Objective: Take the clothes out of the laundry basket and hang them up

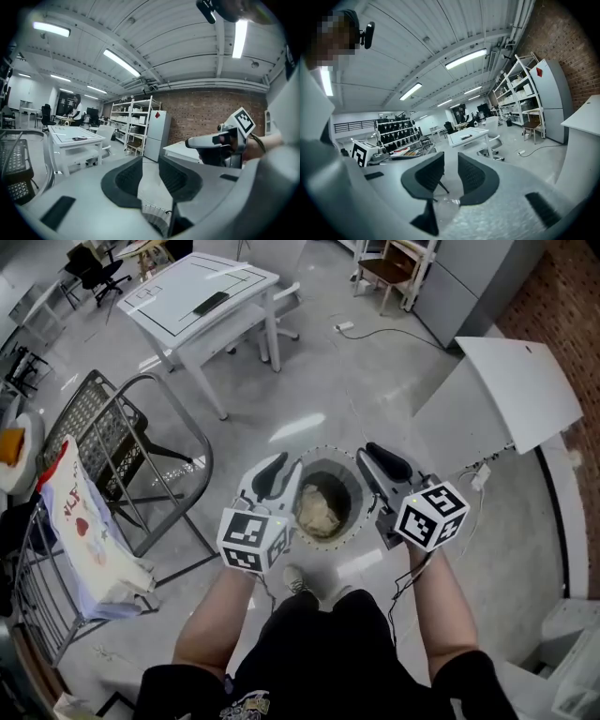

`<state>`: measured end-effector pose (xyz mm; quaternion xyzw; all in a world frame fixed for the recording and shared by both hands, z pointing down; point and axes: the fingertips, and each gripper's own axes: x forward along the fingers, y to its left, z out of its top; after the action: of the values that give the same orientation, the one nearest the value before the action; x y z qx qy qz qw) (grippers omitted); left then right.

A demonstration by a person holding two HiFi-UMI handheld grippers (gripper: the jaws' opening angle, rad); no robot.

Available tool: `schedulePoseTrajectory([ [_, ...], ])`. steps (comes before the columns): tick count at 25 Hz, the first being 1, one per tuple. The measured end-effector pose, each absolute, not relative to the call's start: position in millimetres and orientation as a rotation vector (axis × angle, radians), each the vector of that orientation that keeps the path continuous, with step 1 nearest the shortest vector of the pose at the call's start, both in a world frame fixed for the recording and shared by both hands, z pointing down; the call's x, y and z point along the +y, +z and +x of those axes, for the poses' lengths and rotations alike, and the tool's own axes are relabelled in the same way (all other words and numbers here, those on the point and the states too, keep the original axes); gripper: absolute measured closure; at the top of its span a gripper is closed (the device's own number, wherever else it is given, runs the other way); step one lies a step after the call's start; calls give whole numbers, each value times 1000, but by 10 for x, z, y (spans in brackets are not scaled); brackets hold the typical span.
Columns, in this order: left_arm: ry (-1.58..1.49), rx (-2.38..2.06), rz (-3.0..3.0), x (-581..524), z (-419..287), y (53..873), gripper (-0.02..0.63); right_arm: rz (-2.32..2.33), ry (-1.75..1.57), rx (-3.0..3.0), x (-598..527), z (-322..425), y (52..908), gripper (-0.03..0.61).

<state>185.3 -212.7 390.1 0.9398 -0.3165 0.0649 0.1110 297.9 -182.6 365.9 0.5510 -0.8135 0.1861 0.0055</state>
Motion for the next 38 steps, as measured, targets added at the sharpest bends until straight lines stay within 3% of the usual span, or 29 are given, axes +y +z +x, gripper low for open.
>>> schedulePoseTrajectory([
  [2,197,-945,2745,-2192,1851,3968,489,1681,593,-2557,-1944,2958,3722,470],
  [7,224,-974,2742,-2286,2028,4128,417,1585,617,-2593,-2216,3100,3894,431],
  [11,243,-1133,2679,-2361,2087,4202,393,1392,649,-2678,-2489,3151,4018,411],
  [23,235,-1666,2341,-2215,1912,4553,393,870,774,-2741,-2831,3091,4751,362],
  [38,384,-1509,2319,-2325,1940,6066,390,994,1043,-2507,-2968,2915,6793,354],
])
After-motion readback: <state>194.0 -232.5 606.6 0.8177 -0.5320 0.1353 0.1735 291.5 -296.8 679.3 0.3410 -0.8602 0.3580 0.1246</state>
